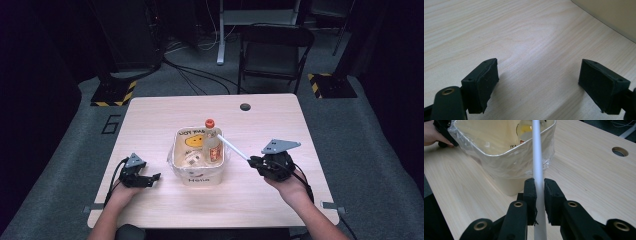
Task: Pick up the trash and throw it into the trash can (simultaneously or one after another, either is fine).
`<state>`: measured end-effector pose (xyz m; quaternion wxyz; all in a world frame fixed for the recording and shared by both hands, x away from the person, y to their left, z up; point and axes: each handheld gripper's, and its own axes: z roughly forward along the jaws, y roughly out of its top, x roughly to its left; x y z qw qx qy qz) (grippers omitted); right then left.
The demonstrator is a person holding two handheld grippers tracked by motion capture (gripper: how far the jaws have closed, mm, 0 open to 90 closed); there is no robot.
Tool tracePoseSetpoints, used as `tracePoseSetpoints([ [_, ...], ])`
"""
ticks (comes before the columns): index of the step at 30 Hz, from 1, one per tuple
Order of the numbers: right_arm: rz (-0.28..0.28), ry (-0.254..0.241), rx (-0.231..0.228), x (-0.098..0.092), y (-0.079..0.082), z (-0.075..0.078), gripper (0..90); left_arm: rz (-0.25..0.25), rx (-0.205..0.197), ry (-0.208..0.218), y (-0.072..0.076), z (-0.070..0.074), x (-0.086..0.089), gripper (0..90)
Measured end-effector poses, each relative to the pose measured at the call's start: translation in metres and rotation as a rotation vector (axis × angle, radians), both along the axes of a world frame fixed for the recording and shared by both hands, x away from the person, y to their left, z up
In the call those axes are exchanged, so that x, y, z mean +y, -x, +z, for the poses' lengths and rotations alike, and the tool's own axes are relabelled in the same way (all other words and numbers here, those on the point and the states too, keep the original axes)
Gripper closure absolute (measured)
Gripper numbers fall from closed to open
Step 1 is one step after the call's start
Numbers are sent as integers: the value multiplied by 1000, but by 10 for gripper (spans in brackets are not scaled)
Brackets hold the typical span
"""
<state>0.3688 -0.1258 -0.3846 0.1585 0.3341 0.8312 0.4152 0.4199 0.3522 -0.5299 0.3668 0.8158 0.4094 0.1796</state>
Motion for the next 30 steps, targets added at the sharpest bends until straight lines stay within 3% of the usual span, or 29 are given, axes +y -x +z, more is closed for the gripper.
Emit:
tracePoseSetpoints([
  [30,80,-24,7,42,-3,3,798,0,0,0,0,0,0,160],
])
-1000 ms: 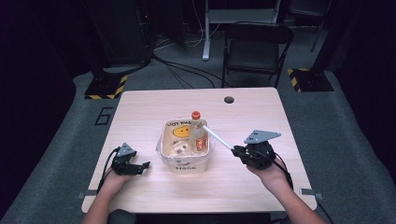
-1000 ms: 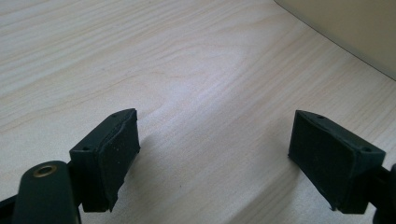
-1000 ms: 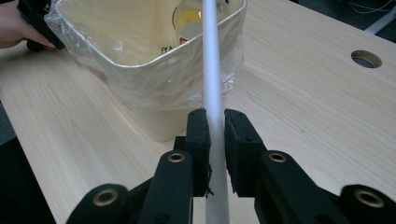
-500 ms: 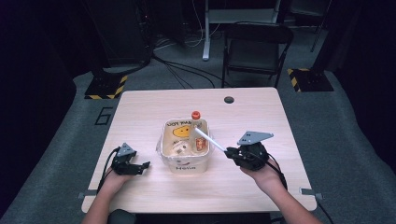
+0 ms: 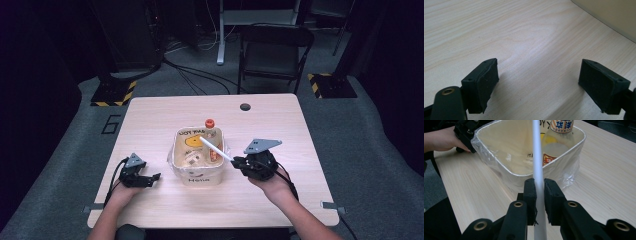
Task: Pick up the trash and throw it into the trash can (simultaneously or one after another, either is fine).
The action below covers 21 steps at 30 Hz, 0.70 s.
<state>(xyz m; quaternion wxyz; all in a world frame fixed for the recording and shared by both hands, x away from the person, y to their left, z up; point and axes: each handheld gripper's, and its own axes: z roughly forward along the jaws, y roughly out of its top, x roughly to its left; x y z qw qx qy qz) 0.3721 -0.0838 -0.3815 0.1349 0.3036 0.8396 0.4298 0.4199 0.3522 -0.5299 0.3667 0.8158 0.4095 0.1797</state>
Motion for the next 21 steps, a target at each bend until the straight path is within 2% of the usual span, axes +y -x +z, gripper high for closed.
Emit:
tracePoseSetpoints([
  [21,27,3,-2,30,-11,4,798,0,0,0,0,0,0,160],
])
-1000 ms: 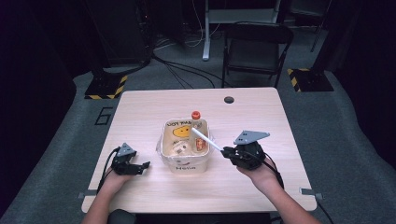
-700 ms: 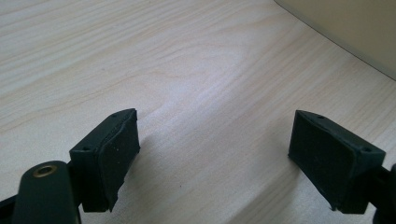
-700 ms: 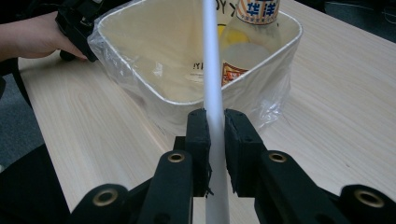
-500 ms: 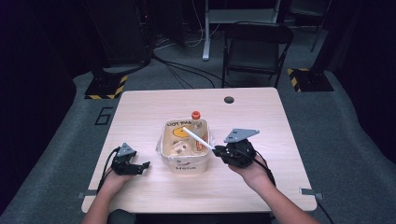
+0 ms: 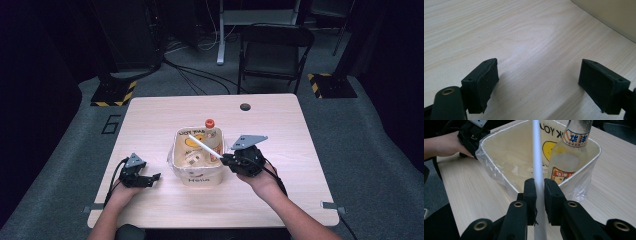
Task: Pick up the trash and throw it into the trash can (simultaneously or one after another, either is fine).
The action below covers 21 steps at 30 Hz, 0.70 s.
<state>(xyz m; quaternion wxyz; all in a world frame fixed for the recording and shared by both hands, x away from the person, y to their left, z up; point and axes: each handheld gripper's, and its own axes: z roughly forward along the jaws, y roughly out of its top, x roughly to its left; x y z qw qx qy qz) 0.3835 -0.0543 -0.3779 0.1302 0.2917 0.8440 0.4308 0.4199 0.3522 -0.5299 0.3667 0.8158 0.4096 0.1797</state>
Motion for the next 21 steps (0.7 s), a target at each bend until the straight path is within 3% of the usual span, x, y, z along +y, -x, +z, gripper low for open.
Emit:
tracePoseSetpoints([
  [21,-13,-3,11,20,-14,1,796,-1,1,0,0,0,0,161],
])
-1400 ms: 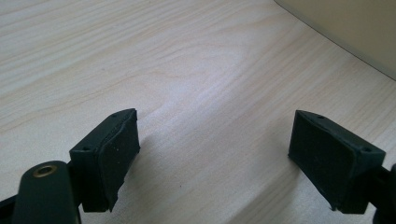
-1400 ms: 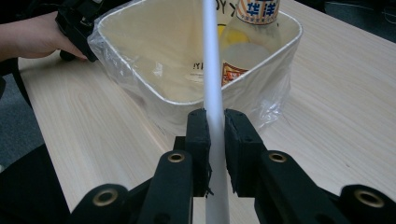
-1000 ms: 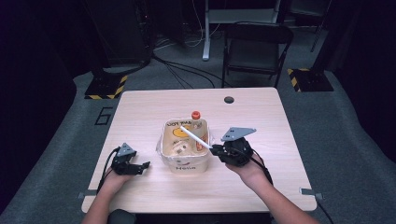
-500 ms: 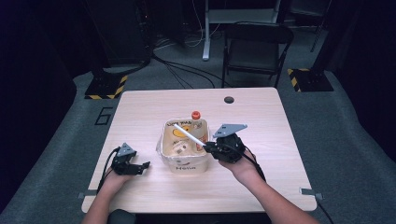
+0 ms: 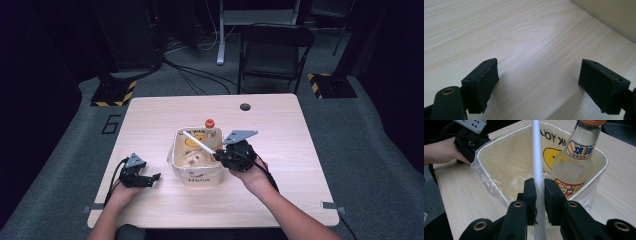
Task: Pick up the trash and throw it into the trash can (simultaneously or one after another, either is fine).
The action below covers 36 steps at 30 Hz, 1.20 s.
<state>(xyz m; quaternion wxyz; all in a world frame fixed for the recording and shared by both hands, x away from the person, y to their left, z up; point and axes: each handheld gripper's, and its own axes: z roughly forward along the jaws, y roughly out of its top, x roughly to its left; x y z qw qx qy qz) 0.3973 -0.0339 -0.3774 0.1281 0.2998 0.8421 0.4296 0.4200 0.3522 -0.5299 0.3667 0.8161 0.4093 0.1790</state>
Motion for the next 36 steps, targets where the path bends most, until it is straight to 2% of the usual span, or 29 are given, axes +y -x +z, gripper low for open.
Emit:
tracePoseSetpoints([
  [9,-28,30,-1,5,-9,-5,794,-1,-1,0,0,0,0,160],
  [23,-24,75,3,15,-20,-9,787,-2,-1,0,0,0,0,160],
  [29,-25,84,4,21,-22,-10,753,-1,-1,0,0,0,0,160],
  [30,-20,85,-6,21,-23,-10,746,-1,0,-2,0,0,0,160],
  [36,-17,69,-11,21,-21,-8,684,-2,0,2,0,0,0,161],
])
